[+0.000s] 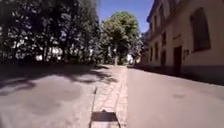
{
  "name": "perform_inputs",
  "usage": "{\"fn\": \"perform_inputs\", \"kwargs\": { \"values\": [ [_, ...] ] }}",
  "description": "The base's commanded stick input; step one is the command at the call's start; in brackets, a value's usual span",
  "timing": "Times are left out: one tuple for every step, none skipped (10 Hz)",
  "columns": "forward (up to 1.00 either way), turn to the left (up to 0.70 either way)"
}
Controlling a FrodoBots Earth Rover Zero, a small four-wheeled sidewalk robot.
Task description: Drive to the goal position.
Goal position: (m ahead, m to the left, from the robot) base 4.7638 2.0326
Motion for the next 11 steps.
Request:
{"fn": "perform_inputs", "kwargs": {
  "values": [
    [0.7, 0.0],
    [0.7, 0.0],
    [0.7, 0.0],
    [0.7, 0.0],
    [0.7, 0.0],
    [0.7, 0.0],
    [0.7, 0.0],
    [0.7, 0.0],
    [0.7, 0.0],
    [0.7, 0.0],
    [0.7, 0.0]
  ]
}}
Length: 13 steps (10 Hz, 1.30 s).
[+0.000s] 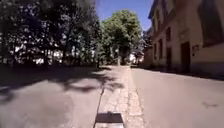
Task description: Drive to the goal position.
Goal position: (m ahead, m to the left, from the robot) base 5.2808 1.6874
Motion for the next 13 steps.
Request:
{"fn": "perform_inputs", "kwargs": {
  "values": [
    [0.7, 0.0],
    [0.7, 0.0],
    [0.7, 0.0],
    [0.7, 0.0],
    [0.7, 0.0],
    [0.7, 0.0],
    [0.7, 0.0],
    [0.7, 0.0],
    [0.7, 0.0],
    [0.7, 0.0],
    [0.7, 0.0],
    [0.7, 0.0],
    [0.7, 0.0]
  ]
}}
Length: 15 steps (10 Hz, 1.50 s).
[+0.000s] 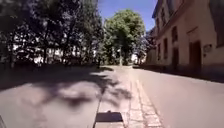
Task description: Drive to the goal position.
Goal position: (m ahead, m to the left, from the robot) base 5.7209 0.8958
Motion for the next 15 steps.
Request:
{"fn": "perform_inputs", "kwargs": {
  "values": [
    [0.7, 0.0],
    [0.7, 0.0],
    [0.7, 0.0],
    [0.7, 0.0],
    [0.7, 0.0],
    [0.7, 0.0],
    [0.7, 0.0],
    [0.7, 0.0],
    [0.7, 0.0],
    [0.7, 0.0],
    [0.7, 0.0],
    [0.7, 0.0],
    [0.7, 0.0],
    [0.7, 0.0],
    [0.7, 0.0]
  ]
}}
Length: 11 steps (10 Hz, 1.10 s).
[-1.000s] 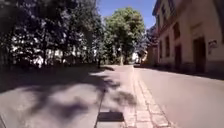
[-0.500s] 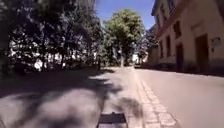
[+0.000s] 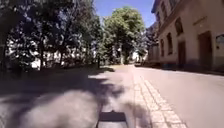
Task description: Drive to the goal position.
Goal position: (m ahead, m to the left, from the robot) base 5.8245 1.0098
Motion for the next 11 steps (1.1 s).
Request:
{"fn": "perform_inputs", "kwargs": {
  "values": [
    [0.7, 0.0],
    [0.7, 0.0],
    [0.7, 0.0],
    [0.7, 0.0],
    [0.7, 0.0],
    [0.7, 0.0],
    [0.7, 0.0],
    [0.7, 0.0],
    [0.7, 0.0],
    [0.7, 0.0],
    [0.7, 0.0]
  ]
}}
